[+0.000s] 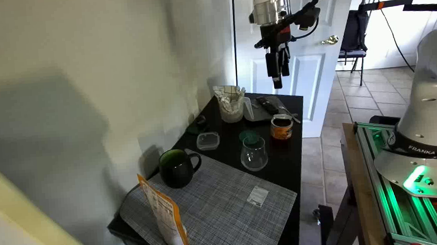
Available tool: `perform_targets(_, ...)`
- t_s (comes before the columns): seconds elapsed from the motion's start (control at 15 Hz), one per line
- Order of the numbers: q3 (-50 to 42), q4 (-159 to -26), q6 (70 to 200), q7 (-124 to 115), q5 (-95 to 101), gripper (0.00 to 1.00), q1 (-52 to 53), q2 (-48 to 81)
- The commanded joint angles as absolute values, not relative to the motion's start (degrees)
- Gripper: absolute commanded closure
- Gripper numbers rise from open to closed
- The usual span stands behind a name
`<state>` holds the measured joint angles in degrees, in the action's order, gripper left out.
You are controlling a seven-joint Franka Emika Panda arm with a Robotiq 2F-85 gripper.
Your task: Pick up the yellow can and pour some of the substance into the clear square lunch box
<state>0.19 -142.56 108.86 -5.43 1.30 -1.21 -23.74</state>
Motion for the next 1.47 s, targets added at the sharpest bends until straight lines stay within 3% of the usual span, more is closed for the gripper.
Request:
perform_targets(0.0,0.3,-142.5,108.8,-5.4,1.3,0.0,-1.3,-23.7)
perform_targets(0.67,-2.9,-143.4,110.6,-18.8,1.3,0.0,-8.6,-20.4)
perform_targets(1.07,-9.9,-142.1,112.2,-1.1,5.0,0.0,-11.5,-11.6)
perform_targets(1.4,-8.5,-136.8,111.2,-2.1,12.4,0.0,-10.4,-2.8)
